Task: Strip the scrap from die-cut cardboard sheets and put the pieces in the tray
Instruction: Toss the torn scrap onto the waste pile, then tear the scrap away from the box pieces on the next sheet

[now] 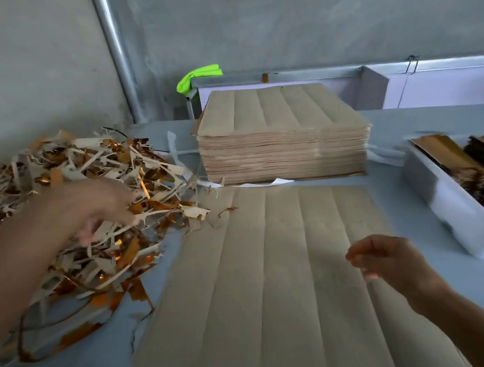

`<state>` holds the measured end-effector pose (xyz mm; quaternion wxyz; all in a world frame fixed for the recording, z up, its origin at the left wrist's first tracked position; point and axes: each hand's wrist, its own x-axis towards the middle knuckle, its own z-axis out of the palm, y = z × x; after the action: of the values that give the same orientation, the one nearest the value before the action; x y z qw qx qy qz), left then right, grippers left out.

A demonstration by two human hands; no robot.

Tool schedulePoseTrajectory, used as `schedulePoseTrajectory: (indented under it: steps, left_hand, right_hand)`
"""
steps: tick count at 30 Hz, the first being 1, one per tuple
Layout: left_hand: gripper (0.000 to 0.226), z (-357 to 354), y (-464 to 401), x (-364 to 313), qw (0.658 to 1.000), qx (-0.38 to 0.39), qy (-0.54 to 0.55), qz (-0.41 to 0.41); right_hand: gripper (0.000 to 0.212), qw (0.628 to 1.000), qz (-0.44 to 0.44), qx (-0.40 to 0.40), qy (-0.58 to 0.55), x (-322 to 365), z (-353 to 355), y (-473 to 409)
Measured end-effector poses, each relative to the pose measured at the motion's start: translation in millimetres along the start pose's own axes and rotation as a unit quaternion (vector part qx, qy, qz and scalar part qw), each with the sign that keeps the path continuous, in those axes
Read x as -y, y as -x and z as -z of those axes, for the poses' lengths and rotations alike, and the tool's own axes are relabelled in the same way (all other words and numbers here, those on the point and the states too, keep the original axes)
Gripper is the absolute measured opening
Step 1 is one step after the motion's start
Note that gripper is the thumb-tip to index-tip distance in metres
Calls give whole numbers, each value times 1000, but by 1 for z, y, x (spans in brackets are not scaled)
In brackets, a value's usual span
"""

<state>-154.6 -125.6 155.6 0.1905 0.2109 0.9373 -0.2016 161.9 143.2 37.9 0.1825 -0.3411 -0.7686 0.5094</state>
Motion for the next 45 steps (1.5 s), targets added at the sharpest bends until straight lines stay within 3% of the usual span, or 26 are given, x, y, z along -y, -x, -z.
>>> schedulePoseTrajectory:
  steps: [2, 3, 7, 9, 12, 15, 17, 19, 21, 24, 28, 32, 40, 43, 45]
  left_hand:
    - [32, -9, -2, -20, 978, -140, -152, -4]
    - [23, -12, 0, -32, 965, -194, -175, -6]
    - [18, -35, -19, -83, 915, -368, -131, -99]
    - [31, -53, -36, -111, 917, -339, -22, -207]
    - [48, -76, -54, -152, 938, -188, 37, -290]
    - [46, -80, -66, -154, 968, -178, 33, -174]
    - [46, -75, -65, -142, 979, -172, 81, -69]
    - [50, -73, -55, -141, 978, -190, 73, -54]
    - [51, -70, -33, -159, 966, -239, 9, -95]
    - [55, -76, 17, -205, 935, -276, 37, -221]
    - [85, -99, 93, -262, 857, -224, 156, -437]
    - [102, -128, 139, -297, 833, -178, 106, -513]
    - [56, -135, 155, -303, 814, -298, -7, -498]
    - [43, -134, 168, -308, 792, -328, -63, -511]
    - [23, -130, 174, -309, 773, -361, -85, -514]
  right_hand:
    - [20, 1000, -7, 2, -3, -5, 0, 2]
    - [20, 1000, -11, 7, -5, -7, -1, 2]
    - [21, 1000, -16, 9, 1, -13, -5, 1]
    - [21, 999, 2, -25, 41, -14, -5, 0]
    - [19, 988, 35, -99, 114, -20, 3, 0]
    - [19, 969, 16, -152, 192, -30, 19, 2]
    - [33, 958, -23, -139, 249, -34, 27, 4]
    - [32, 954, -49, -101, 277, -33, 28, 7]
    - [22, 959, -62, -73, 268, -28, 25, 11]
    - [22, 970, -84, -84, 212, -23, 24, 15]
    - [42, 988, -140, -60, 19, -15, 40, 22]
    - [36, 985, -137, -92, -41, -23, 62, 34]
    - [23, 980, -136, -96, -109, -51, 76, 70]
    - [21, 980, -133, -95, -116, -55, 77, 75]
    - [20, 979, -131, -91, -127, -57, 78, 79]
